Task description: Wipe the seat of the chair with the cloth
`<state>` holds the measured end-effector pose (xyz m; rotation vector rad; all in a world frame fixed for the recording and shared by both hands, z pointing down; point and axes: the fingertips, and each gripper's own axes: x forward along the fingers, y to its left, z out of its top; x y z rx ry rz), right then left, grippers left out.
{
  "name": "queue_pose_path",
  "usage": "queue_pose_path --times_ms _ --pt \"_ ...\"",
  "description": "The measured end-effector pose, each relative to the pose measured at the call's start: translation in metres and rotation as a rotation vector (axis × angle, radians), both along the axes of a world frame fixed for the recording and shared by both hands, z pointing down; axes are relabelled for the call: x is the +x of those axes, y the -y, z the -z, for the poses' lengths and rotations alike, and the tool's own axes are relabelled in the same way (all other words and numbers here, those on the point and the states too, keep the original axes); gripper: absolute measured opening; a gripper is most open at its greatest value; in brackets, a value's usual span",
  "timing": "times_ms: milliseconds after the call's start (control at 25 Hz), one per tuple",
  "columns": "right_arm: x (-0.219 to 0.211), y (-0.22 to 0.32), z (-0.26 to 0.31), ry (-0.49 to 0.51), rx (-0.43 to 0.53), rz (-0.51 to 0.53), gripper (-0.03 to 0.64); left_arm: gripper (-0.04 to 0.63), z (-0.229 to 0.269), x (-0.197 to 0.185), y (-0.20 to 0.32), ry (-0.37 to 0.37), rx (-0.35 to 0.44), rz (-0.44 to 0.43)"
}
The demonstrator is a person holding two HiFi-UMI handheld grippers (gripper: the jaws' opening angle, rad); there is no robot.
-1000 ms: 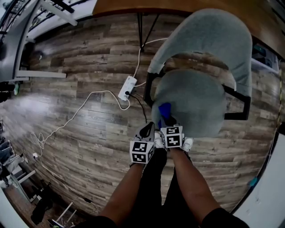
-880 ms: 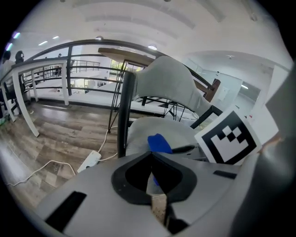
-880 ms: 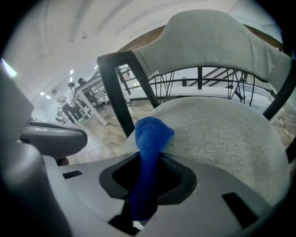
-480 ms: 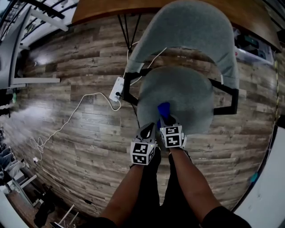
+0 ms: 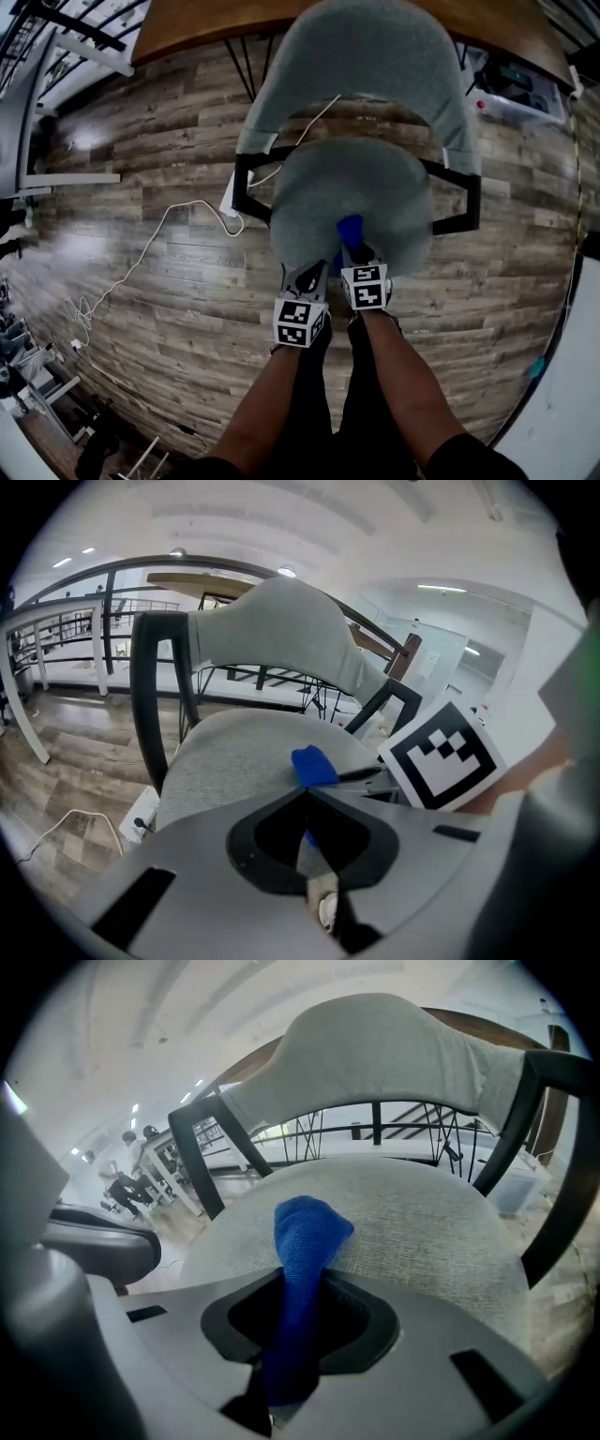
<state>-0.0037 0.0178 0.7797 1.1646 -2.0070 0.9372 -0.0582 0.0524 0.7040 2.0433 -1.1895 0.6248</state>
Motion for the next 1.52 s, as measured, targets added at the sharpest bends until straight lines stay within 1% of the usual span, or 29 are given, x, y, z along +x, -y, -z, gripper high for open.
queue_pose_path --times_ms 160,480,600,840,1120,1360,1440,1520 --pt "0.019 -0.002 -0.003 -0.012 0.003 -0.016 0.097 0.005 0.002 0.019 -0.004 -0.027 0.013 -0.023" --pt "0.061 -0.009 -0.001 -0.040 0.009 -0.041 0.097 0.005 0.004 0.053 -0.009 -0.029 0.017 -0.054" --pt "0.077 -0.011 -0.002 -0.042 0.011 -0.055 0.097 0.005 0.003 0.065 -0.011 -0.025 0.017 -0.067" --pt "0.111 -0.017 -0.003 -0.052 0.009 -0.078 0.097 0.005 0.002 0.086 -0.012 0.001 0.029 -0.061" --pt "0.149 -0.023 -0.004 -0.073 -0.008 -0.115 0.097 0.005 0.004 0.112 -0.015 0.009 0.022 -0.092" --pt "0.187 -0.026 -0.008 -0.106 -0.026 -0.147 0.097 0.005 0.010 0.124 -0.014 0.004 0.032 -0.097" --pt "0.195 -0.029 -0.007 -0.129 -0.036 -0.136 0.097 0.005 0.014 0.128 -0.015 0.002 0.038 -0.108" --pt "0.198 -0.030 0.001 -0.142 -0.026 -0.117 0.097 0.005 0.018 0.128 -0.015 0.000 0.045 -0.111"
